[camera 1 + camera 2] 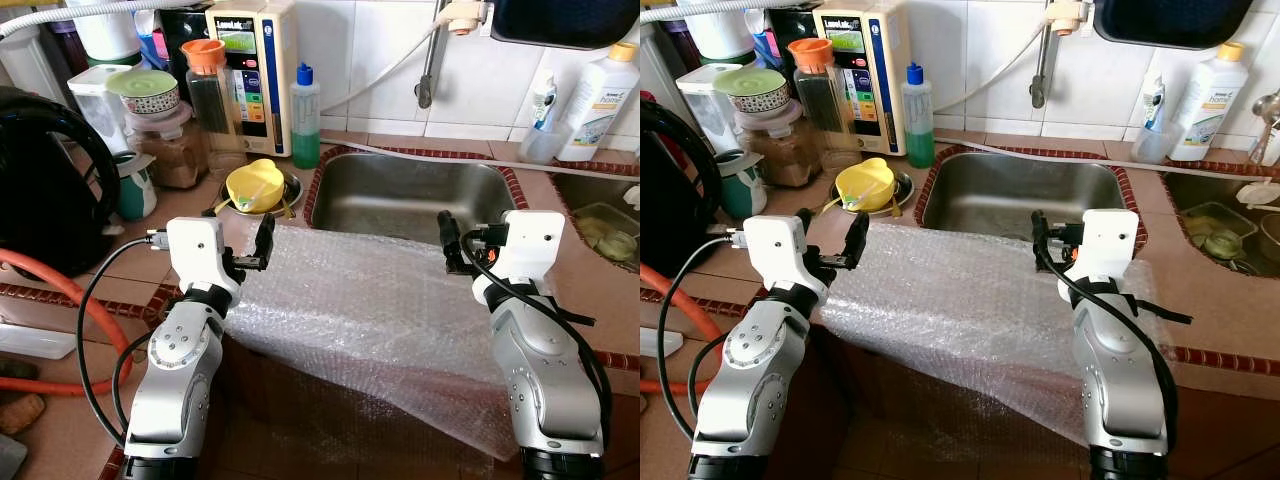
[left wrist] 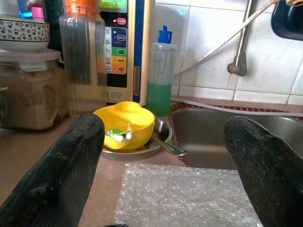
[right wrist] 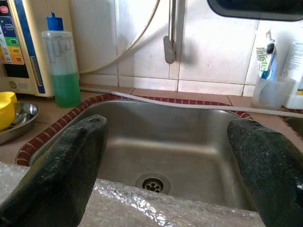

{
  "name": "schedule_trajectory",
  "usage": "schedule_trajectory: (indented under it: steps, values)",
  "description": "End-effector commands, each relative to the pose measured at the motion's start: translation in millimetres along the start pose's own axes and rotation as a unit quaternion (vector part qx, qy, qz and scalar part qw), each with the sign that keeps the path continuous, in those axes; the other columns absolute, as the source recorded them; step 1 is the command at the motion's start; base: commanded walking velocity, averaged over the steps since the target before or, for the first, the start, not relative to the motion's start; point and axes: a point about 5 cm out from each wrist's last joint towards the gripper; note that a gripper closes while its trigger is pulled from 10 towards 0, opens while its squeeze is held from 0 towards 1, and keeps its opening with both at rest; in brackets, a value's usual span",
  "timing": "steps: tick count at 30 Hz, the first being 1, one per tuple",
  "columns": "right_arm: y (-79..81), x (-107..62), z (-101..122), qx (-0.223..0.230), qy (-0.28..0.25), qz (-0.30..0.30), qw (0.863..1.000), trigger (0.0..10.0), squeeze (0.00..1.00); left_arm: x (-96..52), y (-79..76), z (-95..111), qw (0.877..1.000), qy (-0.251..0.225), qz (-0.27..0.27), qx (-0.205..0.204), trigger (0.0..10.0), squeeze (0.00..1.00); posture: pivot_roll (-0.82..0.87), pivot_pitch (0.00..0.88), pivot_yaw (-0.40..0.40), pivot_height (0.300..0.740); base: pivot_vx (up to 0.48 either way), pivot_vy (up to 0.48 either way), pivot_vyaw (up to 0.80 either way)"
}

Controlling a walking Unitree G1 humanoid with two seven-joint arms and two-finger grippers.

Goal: Kitchen organization

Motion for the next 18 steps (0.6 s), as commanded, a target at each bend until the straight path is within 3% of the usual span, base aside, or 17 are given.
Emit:
schedule_trajectory:
  steps: [1,9,18]
  values:
    - [0.3,3.6,3.4,-0.002,-0.005,0.000,1.000,10.0,0.00,2.6,1.5,0.2,1.000,0.001,0.003,0.003,10.0,0.00,0.03,0.000,0.027,0.740,0.000,0.000,0.00]
    - [-0.4,3.5,3.3,-0.004,-0.005,-0.002,1.000,10.0,0.00,3.1,2.6,-1.1,1.000,0.004,0.004,-0.001,10.0,0.00,0.03,0.000,0.029,0.740,0.000,0.000,0.00]
    - [0.4,2.4,1.3,-0.006,-0.002,-0.002,1.000,10.0,0.00,1.0,4.3,-6.1,1.000,0.016,0.003,-0.011,10.0,0.00,0.03,0.000,0.035,0.740,0.000,-0.342,0.00]
Point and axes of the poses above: a point about 5 cm out from each wrist's last joint towards the gripper, its own x axis pointing out of the wrist towards the gripper, its own z axis along the axis of the wrist's last joint, y = z × x, and after that the axes turned 1 degree about x, right-handed
